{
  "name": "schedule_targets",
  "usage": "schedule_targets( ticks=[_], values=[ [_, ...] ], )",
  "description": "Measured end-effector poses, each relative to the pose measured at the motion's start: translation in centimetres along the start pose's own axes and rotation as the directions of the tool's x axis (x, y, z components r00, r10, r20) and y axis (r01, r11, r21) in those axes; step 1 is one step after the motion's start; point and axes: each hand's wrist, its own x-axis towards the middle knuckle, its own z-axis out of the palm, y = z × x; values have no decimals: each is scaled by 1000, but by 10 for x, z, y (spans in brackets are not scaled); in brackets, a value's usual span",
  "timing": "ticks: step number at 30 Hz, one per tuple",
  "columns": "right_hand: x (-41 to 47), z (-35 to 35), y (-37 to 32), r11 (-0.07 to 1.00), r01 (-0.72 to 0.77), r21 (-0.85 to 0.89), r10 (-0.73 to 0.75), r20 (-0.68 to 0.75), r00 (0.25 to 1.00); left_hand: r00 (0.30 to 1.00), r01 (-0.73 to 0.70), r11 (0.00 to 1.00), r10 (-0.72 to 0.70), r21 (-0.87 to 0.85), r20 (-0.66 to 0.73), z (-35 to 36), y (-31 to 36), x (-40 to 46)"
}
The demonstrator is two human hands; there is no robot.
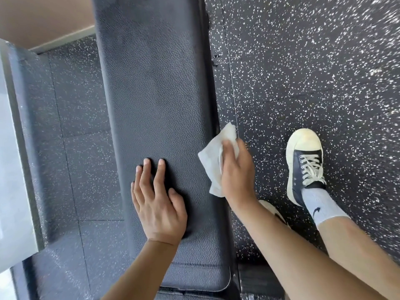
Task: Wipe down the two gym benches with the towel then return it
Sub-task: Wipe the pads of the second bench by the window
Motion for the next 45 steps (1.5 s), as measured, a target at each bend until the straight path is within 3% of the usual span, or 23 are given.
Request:
schedule_targets(
  ticks=[6, 10, 13, 15, 17, 21, 23, 26, 28, 31, 33, 36, 37, 39, 43, 45],
  values=[
    [-136, -47, 91, 972, -231, -50, 233, 37, 972, 1000, 11, 1000, -11, 3, 2, -1, 1, 0],
    [-145, -51, 97, 951, -304, -55, 306, 22, 952, 1000, 2, 1000, -2, -3, -9, 0, -1, -1],
    [-84, -24, 46, 985, -159, -65, 157, -27, 987, 1000, -3, 1000, 4, 1, -11, 1, -2, -1],
    [-34, -2, 6, 992, 31, -119, -34, -29, 999, 1000, 3, 1000, -3, 6, -7, 1, -2, -2],
    [14, 17, -32, 932, 252, -259, -267, -26, 963, 1000, 11, 1000, -11, 6, 1, 0, -2, -3],
    [95, 43, -91, 555, 599, -577, -621, 192, 760, 1000, 23, 1000, -23, 1, 21, -2, -1, -2],
    [122, 56, -114, 383, 670, -637, -671, 306, 675, 1000, 19, 1000, -19, -1, 21, -3, 0, -2],
    [123, 80, -134, 206, 696, -688, -622, 456, 636, 1000, 4, 1000, -4, -16, 19, -5, -1, -1],
    [96, 92, -128, 45, 784, -619, -581, 623, 524, 1000, 9, 999, -9, -43, 11, -6, 0, 0],
    [46, 84, -107, -66, 948, -312, -546, 806, 228, 1000, 26, 996, -25, -84, 12, -10, 2, -1],
    [38, 69, -99, -177, 971, -162, -423, 903, 73, 999, 29, 994, -27, -102, 17, -13, 3, 0],
    [58, 48, -106, -310, 950, -34, -304, 950, -65, 996, 71, 989, -63, -133, 64, -25, 9, 4],
    [65, 42, -112, -342, 939, -31, -280, 957, -71, 992, 95, 985, -82, -141, 94, -31, 14, 6],
    [76, 31, -123, -343, 932, -115, -278, 960, 16, 973, 172, 972, -142, -161, 180, -45, 23, 12],
    [78, 17, -159, 12, 893, -450, -279, 856, 435, 904, 393, 878, -316, -274, 288, -87, 32, 23],
    [72, 14, -183, 102, 855, -509, -234, 823, 517, 881, 459, 828, -377, -322, 285, -113, 35, 26]
  ],
)
